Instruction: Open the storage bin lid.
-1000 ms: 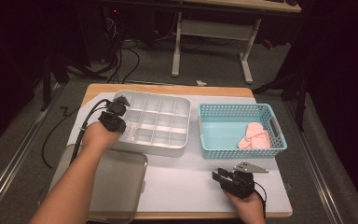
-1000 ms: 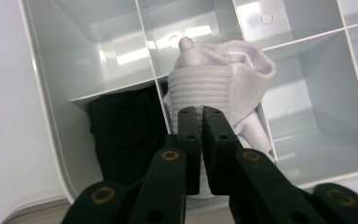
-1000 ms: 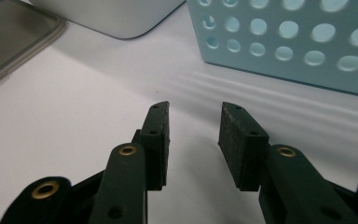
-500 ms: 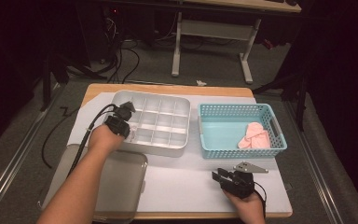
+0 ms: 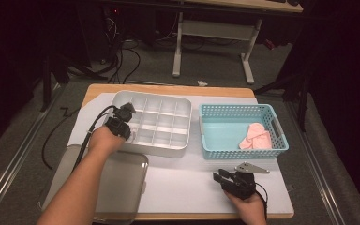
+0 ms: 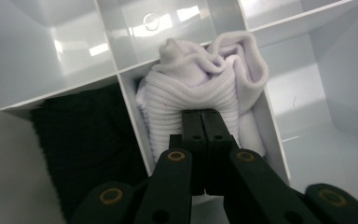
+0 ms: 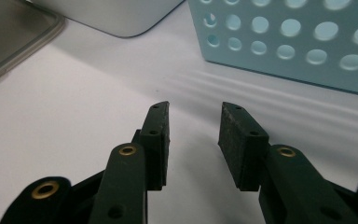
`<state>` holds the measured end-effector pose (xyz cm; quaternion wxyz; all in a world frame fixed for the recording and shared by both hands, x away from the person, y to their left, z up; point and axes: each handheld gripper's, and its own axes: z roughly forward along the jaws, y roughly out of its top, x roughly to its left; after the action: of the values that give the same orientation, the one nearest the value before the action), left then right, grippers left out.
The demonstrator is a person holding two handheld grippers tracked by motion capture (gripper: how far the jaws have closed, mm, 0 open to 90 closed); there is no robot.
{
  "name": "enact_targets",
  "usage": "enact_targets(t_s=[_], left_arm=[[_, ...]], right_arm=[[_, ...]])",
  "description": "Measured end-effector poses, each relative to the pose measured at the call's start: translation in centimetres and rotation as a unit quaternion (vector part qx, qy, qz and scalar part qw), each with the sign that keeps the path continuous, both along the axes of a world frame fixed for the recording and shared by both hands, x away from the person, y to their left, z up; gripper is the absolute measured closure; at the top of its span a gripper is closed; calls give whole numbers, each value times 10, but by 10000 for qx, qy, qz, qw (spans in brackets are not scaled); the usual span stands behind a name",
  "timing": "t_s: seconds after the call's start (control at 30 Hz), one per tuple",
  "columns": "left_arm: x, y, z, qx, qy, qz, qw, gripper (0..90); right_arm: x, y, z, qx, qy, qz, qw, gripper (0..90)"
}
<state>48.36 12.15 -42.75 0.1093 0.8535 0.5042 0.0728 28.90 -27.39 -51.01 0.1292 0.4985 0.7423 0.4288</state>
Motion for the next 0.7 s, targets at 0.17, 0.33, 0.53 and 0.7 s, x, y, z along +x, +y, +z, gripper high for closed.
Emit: enact_targets(t_s=[0.17, 0.33, 0.53, 0.7], left_arm=[[1, 1, 14, -79, -177, 33, 9998, 900], [4, -7, 16, -46, -290, 12, 9996, 900], [13, -14, 2, -86, -132, 35, 9999, 900], [19, -15, -9, -94, 130, 64, 9999, 900]], right_arm=[[0, 0, 0, -17, 0, 11, 10000, 632], [0, 0, 0, -15, -10, 18, 10000, 632], [0, 0, 0, -19, -17, 31, 10000, 632], [0, 0, 0, -28, -30, 39, 10000, 632]])
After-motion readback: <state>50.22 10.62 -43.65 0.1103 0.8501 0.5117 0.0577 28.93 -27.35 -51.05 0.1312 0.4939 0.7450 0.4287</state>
